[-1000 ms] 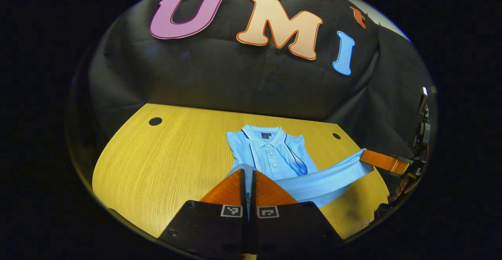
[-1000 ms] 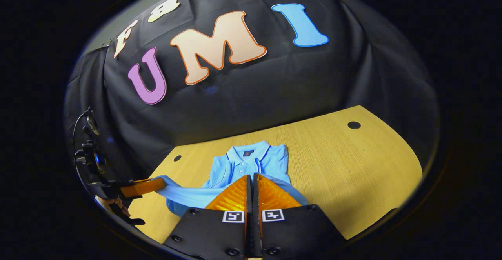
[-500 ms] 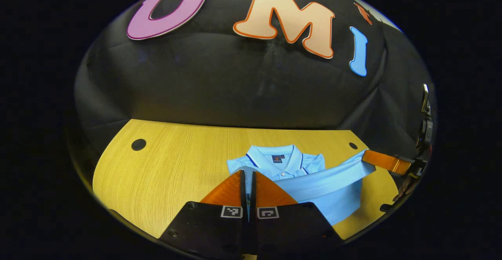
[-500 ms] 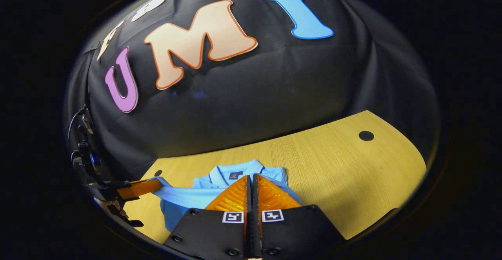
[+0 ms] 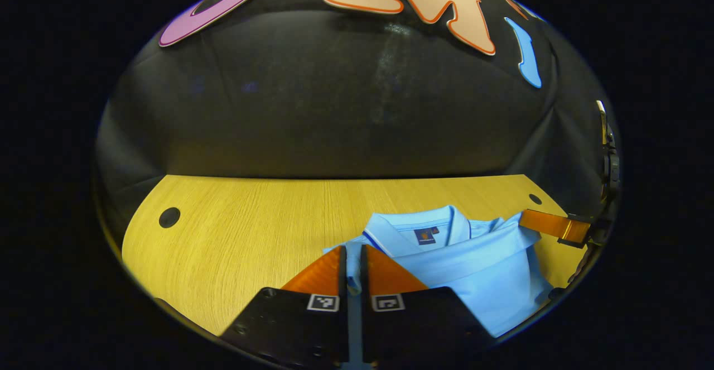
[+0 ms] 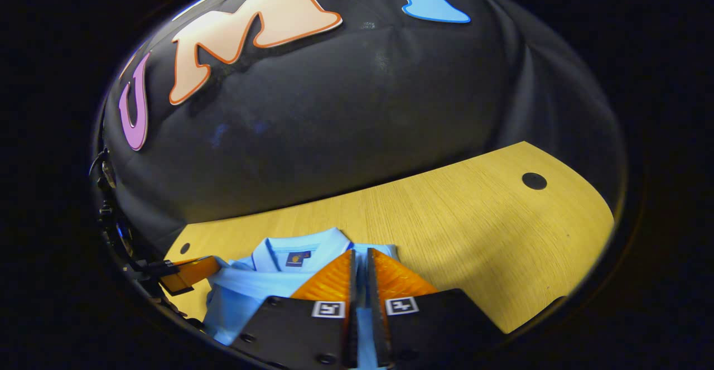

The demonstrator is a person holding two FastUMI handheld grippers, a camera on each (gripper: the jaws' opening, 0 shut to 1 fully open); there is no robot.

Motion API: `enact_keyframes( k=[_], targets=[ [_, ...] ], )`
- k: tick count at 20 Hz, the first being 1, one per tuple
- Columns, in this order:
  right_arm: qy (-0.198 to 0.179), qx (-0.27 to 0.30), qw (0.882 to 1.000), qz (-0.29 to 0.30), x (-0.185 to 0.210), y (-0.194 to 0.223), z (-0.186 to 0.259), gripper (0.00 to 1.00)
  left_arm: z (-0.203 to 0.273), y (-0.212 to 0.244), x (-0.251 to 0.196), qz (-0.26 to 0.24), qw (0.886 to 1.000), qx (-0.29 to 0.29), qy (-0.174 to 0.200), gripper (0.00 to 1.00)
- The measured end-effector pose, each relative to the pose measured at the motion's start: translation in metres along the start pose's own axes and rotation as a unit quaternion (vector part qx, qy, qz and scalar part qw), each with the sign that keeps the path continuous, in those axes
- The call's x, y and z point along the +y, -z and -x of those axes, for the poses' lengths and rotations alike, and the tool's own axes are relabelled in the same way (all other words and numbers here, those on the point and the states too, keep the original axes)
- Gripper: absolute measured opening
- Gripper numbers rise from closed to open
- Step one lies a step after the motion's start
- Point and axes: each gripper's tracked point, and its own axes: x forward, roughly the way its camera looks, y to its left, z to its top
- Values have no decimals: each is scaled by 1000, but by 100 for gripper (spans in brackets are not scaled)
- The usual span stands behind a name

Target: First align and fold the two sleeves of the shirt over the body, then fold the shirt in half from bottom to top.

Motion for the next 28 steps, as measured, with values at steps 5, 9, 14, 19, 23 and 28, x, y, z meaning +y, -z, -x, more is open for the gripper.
enact_keyframes(
  k=[5, 9, 14, 19, 23, 28],
  targets=[
    [-6, -50, 997, 57, 10, -25, 37, 98, 23, -17, 1, 3, 999, -44, -11, 93],
    [-26, -105, 989, 105, 24, -46, 97, 98, 72, -40, -6, 4, 996, -87, -30, 96],
    [-47, -143, 981, 121, 31, -57, 180, 98, 154, -66, -30, -10, 989, -145, -37, 95],
    [-62, -176, 976, 114, 36, -67, 257, 98, 237, -73, -54, -14, 981, -191, -43, 94],
    [-75, -199, 970, 121, 40, -67, 318, 98, 293, -69, -67, -33, 974, -218, -51, 94],
    [-86, -212, 966, 124, 40, -62, 369, 98, 338, -56, -79, -25, 971, -231, -58, 94]
  ],
)
